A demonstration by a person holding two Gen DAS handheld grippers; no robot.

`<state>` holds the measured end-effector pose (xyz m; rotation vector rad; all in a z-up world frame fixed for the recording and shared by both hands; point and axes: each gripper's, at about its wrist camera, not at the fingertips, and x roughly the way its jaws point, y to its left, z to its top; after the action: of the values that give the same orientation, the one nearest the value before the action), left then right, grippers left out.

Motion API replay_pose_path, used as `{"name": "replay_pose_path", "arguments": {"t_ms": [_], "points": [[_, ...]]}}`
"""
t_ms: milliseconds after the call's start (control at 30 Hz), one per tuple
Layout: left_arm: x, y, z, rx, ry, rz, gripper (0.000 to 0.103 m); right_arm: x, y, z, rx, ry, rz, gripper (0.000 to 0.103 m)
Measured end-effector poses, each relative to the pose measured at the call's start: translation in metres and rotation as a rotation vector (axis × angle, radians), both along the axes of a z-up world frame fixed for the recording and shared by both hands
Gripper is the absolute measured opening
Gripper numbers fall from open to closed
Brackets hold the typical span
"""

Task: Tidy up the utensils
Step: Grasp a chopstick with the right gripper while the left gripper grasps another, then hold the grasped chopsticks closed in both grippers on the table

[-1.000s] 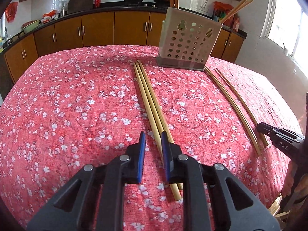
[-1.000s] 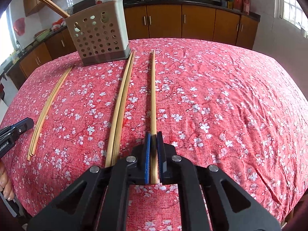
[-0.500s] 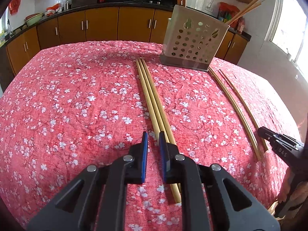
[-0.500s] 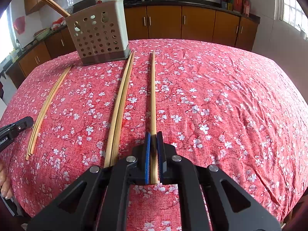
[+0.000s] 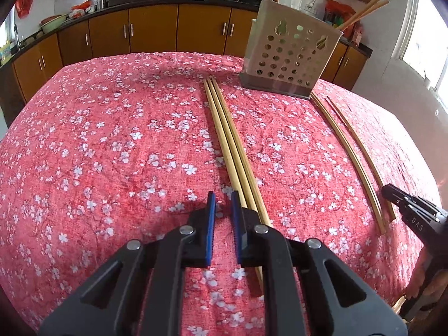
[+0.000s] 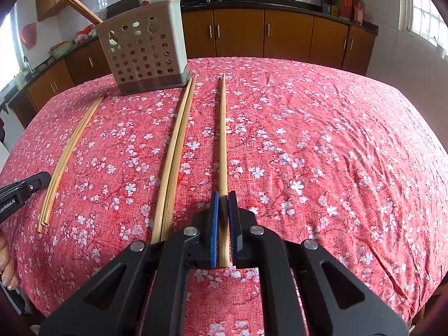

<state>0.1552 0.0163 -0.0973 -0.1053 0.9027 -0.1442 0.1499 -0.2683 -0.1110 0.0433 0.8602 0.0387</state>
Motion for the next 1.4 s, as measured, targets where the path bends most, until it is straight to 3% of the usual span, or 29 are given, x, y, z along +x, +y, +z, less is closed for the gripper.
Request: {"name": "replay_pose_path", "arguments": {"t_ms": [133,367,600,833,1033,1400], "points": [[-0.002,0.004,0.005,-0.068,-0.002,-0.014,0.013,0.000,-0.001,0.000,-0.001,-0.002,0.000,0.008],[0.000,-0.012,-0.001,0.000,0.029,-0.032,0.012,0.000,-0.001,0.000,0.001,-0.001,0.000,0.008],[0.015,0.002,0.000,0.075,0.018,0.039,0.008,-0.001,0.000,0.001,-0.006,-0.005,-0.002,0.008],[0.013,0.041,0.000,0.051,0.014,0.067,0.009,-0.002,-0.011,0.003,-0.043,-0.022,-0.019,0.008],[0.003,0.038,-0.002,0.083,-0.031,0.053,0.009,-0.003,-0.008,0.002,-0.071,-0.039,-0.021,0.008],[0.001,0.042,0.000,0.046,-0.028,0.062,0.009,-0.004,-0.009,0.001,-0.062,-0.040,-0.019,0.008]]}}
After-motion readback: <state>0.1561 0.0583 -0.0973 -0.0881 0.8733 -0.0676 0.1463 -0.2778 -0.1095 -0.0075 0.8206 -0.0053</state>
